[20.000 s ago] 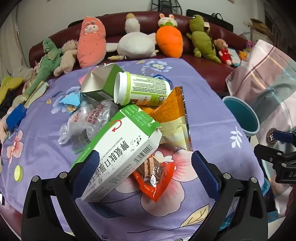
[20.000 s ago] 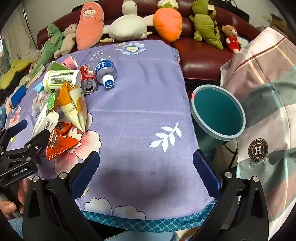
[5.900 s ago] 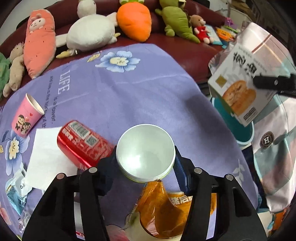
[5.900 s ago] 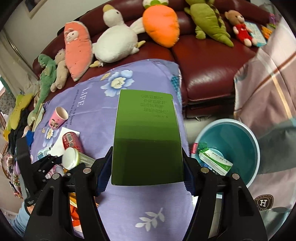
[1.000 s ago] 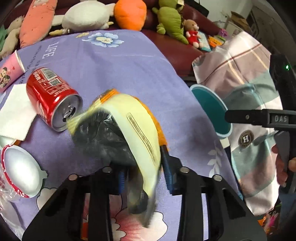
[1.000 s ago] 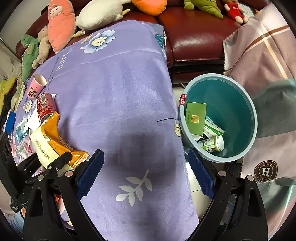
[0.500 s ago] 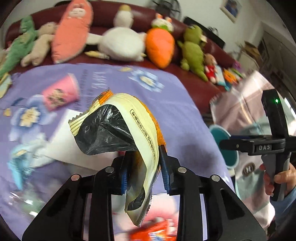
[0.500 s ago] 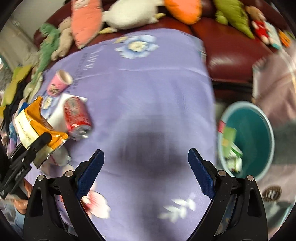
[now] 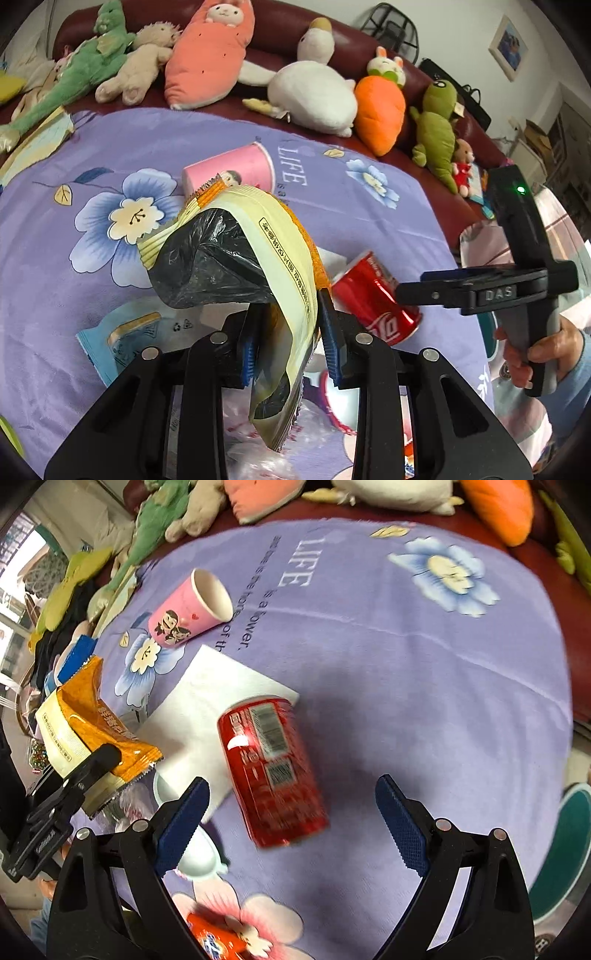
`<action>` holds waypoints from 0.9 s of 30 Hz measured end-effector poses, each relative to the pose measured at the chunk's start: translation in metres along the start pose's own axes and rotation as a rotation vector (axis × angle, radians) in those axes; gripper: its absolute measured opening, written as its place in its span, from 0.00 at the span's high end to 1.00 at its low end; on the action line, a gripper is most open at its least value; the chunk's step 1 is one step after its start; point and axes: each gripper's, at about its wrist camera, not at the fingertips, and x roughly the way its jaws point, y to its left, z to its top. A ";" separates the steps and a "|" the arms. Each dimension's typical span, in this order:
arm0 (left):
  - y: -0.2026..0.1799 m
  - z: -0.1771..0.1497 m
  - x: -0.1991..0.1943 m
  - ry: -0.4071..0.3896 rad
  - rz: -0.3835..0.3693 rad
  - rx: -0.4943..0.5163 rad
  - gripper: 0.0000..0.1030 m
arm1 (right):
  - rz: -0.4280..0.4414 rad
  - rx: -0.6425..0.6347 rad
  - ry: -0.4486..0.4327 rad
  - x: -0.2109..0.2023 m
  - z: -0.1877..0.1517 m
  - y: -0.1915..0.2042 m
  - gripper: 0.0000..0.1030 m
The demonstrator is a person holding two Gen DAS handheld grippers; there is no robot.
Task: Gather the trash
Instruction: 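Grasp the red soda can with the right gripper while the left holds the snack bag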
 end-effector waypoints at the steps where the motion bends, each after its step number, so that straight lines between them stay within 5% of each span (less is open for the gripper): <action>1: 0.001 -0.001 0.001 0.002 0.002 0.000 0.71 | 0.009 0.000 0.009 0.005 0.002 0.001 0.17; 11: 0.002 -0.003 0.015 0.033 -0.003 -0.008 0.70 | 0.078 0.002 0.076 0.037 0.008 -0.001 0.40; 18: -0.020 -0.003 0.021 0.049 -0.025 0.022 0.70 | 0.048 0.052 0.007 0.011 -0.006 -0.018 0.41; 27: -0.097 -0.007 0.032 0.077 -0.076 0.159 0.70 | 0.022 0.160 -0.093 -0.047 -0.047 -0.076 0.41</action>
